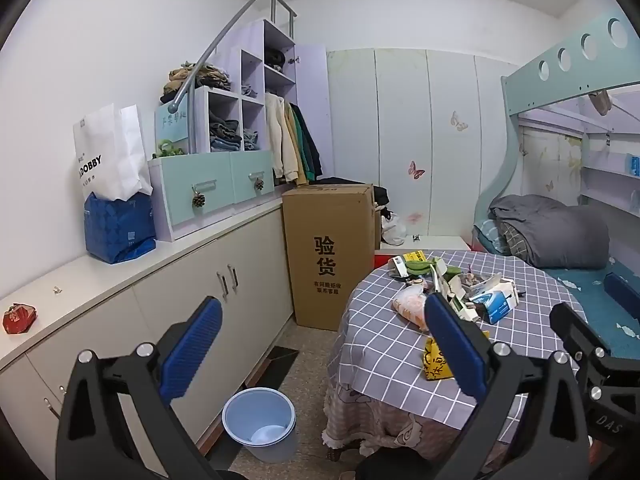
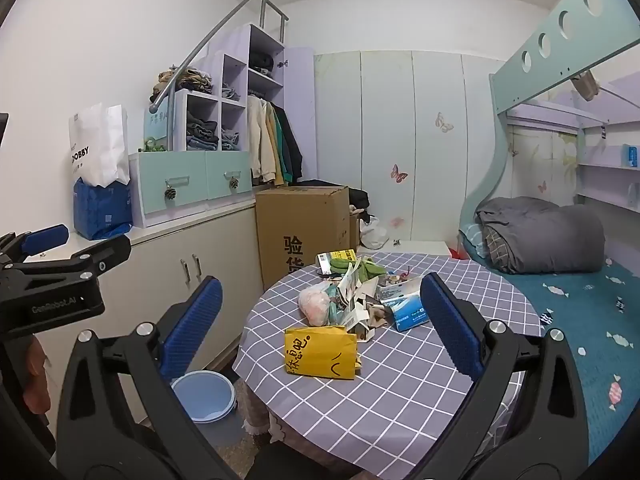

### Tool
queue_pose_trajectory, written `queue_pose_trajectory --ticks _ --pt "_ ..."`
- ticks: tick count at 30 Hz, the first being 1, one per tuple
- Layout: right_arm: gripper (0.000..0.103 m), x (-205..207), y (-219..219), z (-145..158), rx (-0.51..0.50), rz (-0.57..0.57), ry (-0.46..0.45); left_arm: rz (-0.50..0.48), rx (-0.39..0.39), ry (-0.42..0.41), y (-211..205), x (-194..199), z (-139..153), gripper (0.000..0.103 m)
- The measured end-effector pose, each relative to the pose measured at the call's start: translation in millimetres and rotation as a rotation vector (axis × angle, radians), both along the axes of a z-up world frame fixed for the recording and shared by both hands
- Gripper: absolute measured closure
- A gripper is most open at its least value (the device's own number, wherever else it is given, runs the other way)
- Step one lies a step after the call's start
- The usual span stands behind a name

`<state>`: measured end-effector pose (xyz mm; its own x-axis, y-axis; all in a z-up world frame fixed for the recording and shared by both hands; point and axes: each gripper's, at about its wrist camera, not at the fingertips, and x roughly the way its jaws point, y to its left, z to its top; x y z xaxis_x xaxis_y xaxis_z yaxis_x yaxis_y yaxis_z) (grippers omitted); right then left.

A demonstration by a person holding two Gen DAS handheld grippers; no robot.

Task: Collect trash

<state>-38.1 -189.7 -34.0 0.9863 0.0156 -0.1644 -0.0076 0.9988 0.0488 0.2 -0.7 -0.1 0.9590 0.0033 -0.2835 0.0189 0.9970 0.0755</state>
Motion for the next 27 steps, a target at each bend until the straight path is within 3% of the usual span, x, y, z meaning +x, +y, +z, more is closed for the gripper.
queue_pose_trajectory --ticks 27 --pt "0.006 8 3 -11 0.003 0.013 0.019 0.001 -0.004 -0.001 0 0 0 0.004"
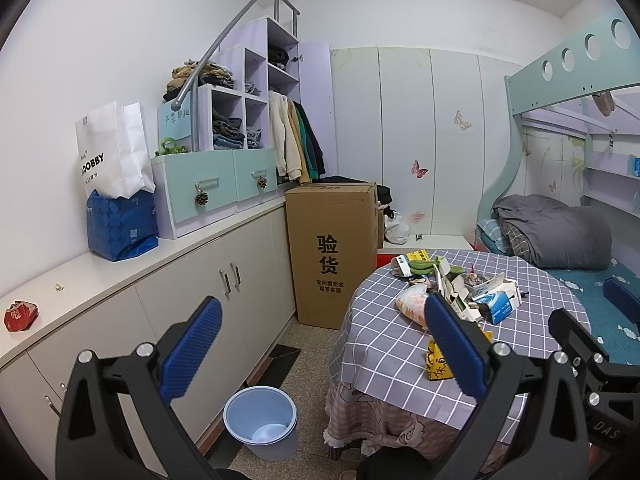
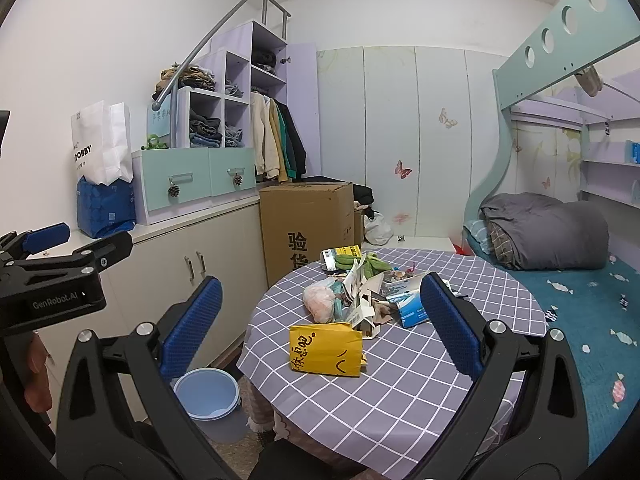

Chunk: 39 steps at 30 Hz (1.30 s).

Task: Collect trash

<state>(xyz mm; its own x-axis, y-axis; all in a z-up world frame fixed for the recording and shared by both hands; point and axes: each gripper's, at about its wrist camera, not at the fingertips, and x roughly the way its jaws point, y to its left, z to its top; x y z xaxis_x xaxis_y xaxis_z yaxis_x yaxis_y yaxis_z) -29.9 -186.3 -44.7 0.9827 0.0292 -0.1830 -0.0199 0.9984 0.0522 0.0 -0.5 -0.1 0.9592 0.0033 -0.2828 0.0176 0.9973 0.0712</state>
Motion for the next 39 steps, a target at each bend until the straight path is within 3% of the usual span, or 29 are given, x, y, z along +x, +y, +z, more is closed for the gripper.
queue_pose_trajectory --ticks 30,39 --pt "0.006 1 -2 -1 0.013 0.011 0.015 -0.002 0.0 0.005 2 0 0 0.004" --pt "0.006 -1 -4 -3 0.018 0.01 0.02 -0.003 0.001 0.009 0 0 -12 0.004"
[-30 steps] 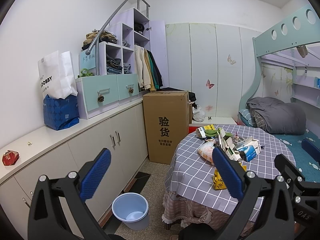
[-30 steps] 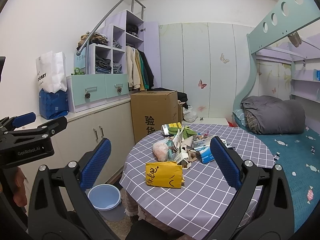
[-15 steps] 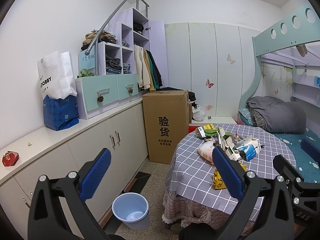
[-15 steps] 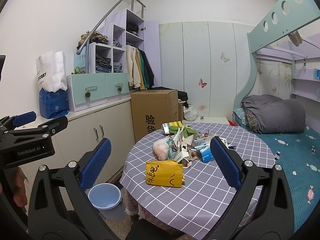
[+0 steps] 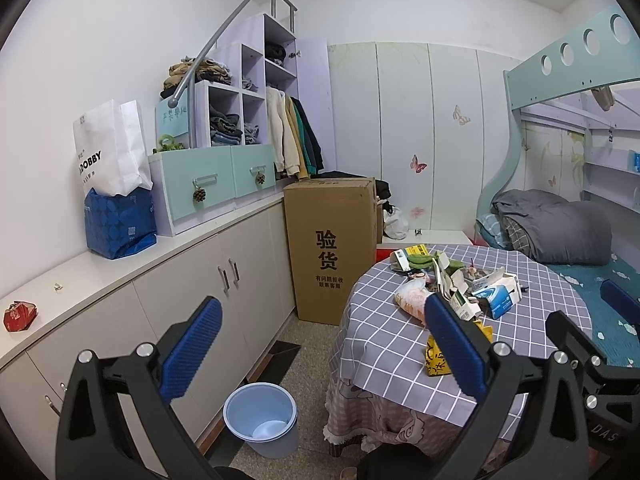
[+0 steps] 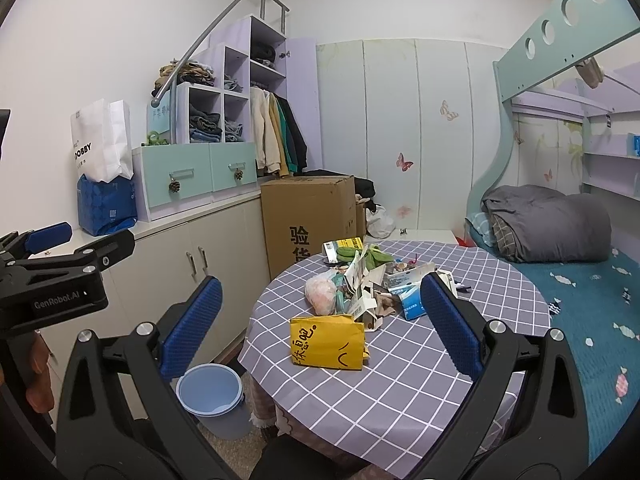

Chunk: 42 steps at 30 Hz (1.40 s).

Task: Collect trash

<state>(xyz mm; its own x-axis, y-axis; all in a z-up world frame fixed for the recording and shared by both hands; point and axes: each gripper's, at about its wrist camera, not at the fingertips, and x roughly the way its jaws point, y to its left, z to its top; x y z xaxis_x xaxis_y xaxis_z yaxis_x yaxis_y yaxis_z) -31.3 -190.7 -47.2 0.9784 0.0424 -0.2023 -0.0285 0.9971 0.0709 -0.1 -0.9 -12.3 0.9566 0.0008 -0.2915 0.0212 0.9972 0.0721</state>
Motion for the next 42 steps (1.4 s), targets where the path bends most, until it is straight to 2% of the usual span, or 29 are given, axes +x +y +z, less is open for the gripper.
queue_pose_trajectory --ticks 8,42 --pt "0.006 1 -2 -1 0.003 0.0 0.01 0.001 0.005 0.009 -4 1 -7 0.004" --pt "0.006 8 -7 -8 0.028 -0.004 0.048 -0.014 0.02 0.053 -10 11 -7 0.004"
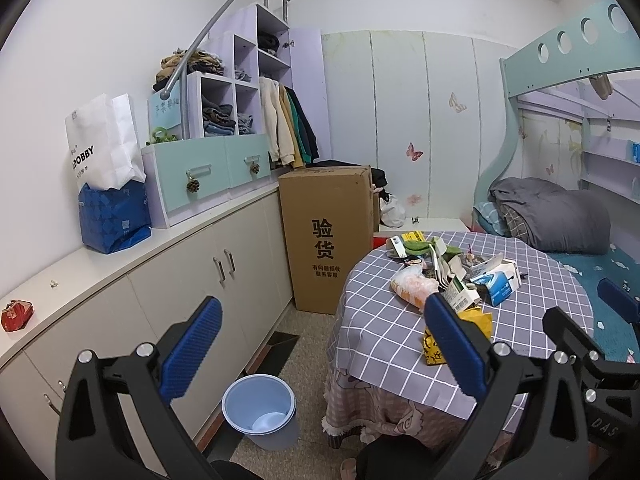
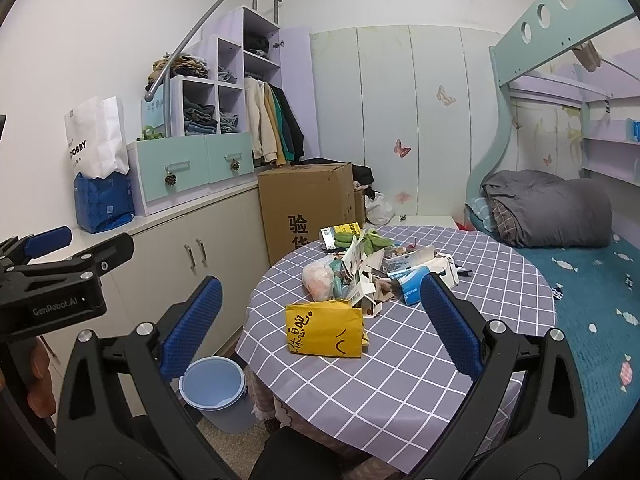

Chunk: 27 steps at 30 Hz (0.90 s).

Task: Collect trash

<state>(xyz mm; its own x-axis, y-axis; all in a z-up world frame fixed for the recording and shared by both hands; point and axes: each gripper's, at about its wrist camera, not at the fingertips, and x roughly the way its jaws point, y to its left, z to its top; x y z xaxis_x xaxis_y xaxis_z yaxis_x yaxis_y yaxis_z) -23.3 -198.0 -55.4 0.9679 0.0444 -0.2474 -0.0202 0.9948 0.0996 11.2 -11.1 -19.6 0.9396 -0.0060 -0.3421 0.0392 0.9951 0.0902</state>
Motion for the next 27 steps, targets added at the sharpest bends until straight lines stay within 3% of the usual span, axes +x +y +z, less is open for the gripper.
queue_pose_trajectory --ticks 12,23,27 --pt "0.006 20 -16 -21 0.05 0.008 0.093 -0.037 0.015 0.091 -16 24 -21 0.004" --pt "0.006 44 -62 -60 0.146 -0.054 0.2 -0.294 -0.032 0.324 -60 76 -85 0.004" --pt "0.006 52 -78 -76 0.165 -0.086 0.235 -0.333 -0.033 0.373 -81 93 -104 0.004"
